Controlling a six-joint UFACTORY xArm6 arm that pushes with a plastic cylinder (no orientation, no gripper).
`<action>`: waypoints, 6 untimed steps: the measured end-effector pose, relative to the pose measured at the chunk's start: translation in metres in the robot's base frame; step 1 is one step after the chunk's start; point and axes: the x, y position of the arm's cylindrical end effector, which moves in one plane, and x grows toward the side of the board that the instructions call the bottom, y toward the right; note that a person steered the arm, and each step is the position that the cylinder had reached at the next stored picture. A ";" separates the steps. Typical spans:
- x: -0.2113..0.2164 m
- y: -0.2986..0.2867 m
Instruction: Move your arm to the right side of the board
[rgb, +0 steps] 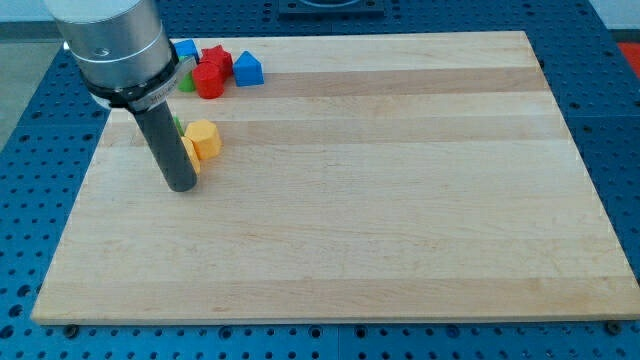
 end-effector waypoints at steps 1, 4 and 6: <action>0.000 0.033; 0.000 0.128; 0.000 0.218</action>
